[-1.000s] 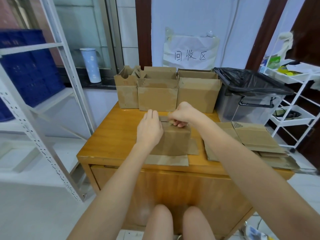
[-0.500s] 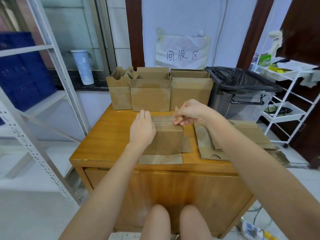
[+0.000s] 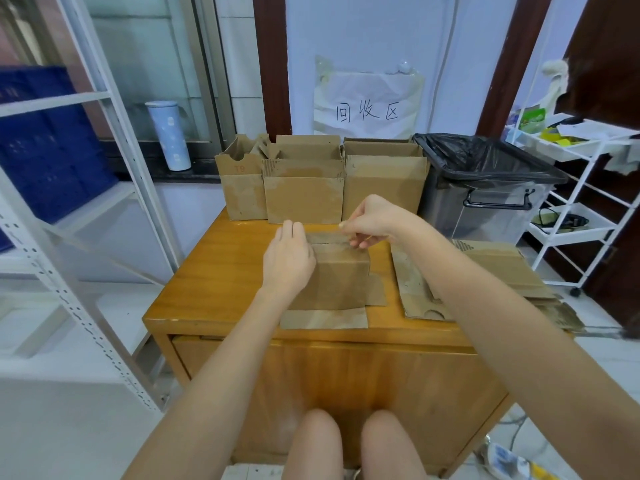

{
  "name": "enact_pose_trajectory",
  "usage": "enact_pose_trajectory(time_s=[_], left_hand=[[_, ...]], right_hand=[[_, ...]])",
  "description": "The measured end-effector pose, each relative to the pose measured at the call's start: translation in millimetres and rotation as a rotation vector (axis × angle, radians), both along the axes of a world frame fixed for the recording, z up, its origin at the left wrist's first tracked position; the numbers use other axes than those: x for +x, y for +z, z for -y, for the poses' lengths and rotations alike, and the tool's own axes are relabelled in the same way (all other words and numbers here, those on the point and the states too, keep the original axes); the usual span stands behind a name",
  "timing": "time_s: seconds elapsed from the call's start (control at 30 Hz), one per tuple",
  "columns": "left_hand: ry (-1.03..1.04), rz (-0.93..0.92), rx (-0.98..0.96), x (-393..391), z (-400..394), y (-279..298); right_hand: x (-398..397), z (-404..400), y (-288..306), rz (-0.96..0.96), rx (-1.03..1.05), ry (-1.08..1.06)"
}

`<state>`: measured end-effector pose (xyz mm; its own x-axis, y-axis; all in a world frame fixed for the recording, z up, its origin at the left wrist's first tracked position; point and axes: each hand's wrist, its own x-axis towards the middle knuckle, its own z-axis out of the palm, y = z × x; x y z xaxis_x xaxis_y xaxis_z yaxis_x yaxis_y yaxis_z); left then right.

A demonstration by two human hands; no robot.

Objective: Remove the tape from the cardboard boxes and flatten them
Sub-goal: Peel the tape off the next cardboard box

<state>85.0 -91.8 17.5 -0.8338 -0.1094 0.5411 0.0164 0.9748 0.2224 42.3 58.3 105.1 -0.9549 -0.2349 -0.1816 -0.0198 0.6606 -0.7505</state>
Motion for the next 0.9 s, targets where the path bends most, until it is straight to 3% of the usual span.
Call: enact_pose_trajectory(time_s=[0.37,0.9], left_hand=[[0.003,-0.002,0.0,1,-1,1],[0.006,-0.011,0.01,0,0,0]], right_hand=[[-7,8,-13,-0.037,0.117,-0.082],[-6,4,-1,-0.024,0.078,-0.041]])
